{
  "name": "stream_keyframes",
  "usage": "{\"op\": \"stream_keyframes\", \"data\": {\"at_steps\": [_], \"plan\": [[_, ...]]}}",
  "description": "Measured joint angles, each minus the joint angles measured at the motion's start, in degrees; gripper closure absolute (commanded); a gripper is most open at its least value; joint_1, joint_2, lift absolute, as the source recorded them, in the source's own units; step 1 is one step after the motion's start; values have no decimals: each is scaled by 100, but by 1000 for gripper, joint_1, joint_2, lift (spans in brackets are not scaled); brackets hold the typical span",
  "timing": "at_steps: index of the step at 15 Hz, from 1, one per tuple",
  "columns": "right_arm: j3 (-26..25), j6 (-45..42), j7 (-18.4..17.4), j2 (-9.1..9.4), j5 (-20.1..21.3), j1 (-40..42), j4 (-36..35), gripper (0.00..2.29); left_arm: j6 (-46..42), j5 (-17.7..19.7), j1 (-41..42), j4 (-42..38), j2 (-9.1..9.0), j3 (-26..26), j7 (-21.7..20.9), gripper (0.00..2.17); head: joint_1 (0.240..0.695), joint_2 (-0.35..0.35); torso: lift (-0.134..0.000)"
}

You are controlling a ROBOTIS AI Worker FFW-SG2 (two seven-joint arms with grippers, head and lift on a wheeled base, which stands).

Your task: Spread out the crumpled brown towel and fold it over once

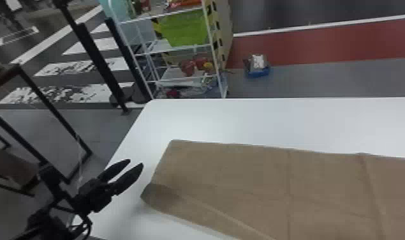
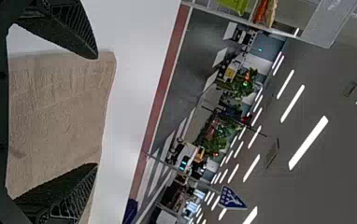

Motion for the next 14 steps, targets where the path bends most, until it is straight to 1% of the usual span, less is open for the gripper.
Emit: {"op": "stream_keyframes", "data": {"at_steps": [2, 5, 6, 7, 8, 10, 12, 14], "plan": [[-420, -212, -6, 15, -465, 104, -190, -1, 43, -25, 18, -129, -55, -228, 57, 73, 695, 350, -123], [-1091, -505, -6, 153, -1153, 114, -321, 46, 65, -148, 20, -202, -87, -497, 98, 73, 695, 350, -123], [-1328, -539, -6, 202, -1474, 72, -287, 46, 61, -238, 20, -212, -92, -596, 140, 87, 695, 333, -123], [-1528, -613, -6, 279, -1744, 0, -181, 46, 57, -366, 20, -218, -93, -697, 160, 147, 695, 290, -123], [-1641, -760, -6, 363, -1870, -65, -62, 46, 55, -488, 20, -220, -94, -775, 159, 218, 695, 274, -123], [-1723, -1216, -6, 481, -1949, -142, 220, 46, 43, -767, 20, -220, -92, -911, 130, 353, 695, 258, -123], [-1735, -1422, -6, 509, -1968, -167, 357, 46, 45, -1038, 33, -266, -75, -940, 29, 417, 695, 256, -123], [-1778, -1493, -6, 513, -1986, -215, 459, 46, 69, -1260, 159, -427, -36, -880, -97, 417, 695, 261, -123]]}}
